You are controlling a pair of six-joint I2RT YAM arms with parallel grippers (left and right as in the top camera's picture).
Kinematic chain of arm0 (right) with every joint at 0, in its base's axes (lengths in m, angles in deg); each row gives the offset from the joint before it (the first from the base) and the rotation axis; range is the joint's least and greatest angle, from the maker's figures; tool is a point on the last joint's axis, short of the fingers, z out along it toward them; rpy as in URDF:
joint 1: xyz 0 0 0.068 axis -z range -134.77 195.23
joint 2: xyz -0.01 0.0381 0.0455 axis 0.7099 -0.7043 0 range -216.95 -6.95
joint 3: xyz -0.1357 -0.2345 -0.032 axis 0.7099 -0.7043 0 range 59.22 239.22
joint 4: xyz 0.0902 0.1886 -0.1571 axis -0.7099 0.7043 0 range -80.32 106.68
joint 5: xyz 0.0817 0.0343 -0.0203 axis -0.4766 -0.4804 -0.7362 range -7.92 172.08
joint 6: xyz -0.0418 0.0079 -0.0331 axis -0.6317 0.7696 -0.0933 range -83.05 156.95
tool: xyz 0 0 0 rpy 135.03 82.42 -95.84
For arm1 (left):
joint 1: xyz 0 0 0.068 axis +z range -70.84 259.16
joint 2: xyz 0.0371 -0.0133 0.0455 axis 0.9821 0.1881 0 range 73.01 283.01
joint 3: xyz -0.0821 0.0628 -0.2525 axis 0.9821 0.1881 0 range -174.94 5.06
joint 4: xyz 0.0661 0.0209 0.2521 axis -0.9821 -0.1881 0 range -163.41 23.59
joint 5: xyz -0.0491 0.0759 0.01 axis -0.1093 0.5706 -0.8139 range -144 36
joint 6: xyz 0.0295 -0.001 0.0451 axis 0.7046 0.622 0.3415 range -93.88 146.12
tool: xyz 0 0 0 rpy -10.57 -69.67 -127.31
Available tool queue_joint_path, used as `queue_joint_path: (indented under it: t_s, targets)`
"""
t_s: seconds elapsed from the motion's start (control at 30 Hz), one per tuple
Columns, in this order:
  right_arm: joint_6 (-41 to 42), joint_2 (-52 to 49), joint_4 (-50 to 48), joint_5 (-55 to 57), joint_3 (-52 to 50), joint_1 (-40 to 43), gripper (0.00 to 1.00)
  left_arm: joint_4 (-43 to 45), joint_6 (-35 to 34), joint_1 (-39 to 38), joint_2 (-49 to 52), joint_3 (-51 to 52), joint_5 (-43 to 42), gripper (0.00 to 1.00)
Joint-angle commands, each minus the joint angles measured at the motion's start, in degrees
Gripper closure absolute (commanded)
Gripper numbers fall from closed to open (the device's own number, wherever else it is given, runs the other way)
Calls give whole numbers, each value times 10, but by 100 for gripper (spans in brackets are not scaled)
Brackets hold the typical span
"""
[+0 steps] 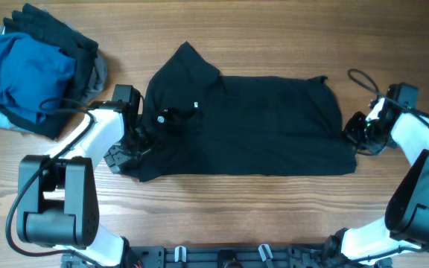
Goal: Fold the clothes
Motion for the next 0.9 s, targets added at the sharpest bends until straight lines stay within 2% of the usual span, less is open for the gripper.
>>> queue_joint_path:
  t_s: [0.0,0.17,0.2,0.23,0.27,0.3,0.33,0.4,0.53,0.7,0.8,0.87]
  targets:
    - [1,16,-11,-14,38,-2,96,23,-15,8,31,19,64,2]
    - [5,16,-25,-17,38,-3,95,23,-15,8,31,19,64,2]
    - [4,16,-26,-17,38,-3,92,23,-15,8,31,19,64,2]
    - [5,16,-25,-17,38,-3,84,21,-15,8,31,19,64,2]
    - [4,16,-24,-19,38,-3,70,19,-15,8,31,19,64,2]
    - [2,16,-19,-21,38,-3,62,17,-15,8,31,19,64,2]
    - [2,16,-9,-21,38,-3,60,15,-15,8,31,19,64,2]
    - [-3,16,36,-20,35,-3,60,2,-15,8,31,19,64,2]
    - [-22,16,66,-21,8,-4,62,-5,-15,8,31,19,64,2]
    - [-32,16,47,-25,-38,-4,65,-16,-15,8,31,19,64,1]
    - [-32,16,35,-25,-65,-4,70,-39,-15,8,31,19,64,1]
    - [-32,16,36,-16,-77,-4,79,-56,-15,8,31,19,64,1]
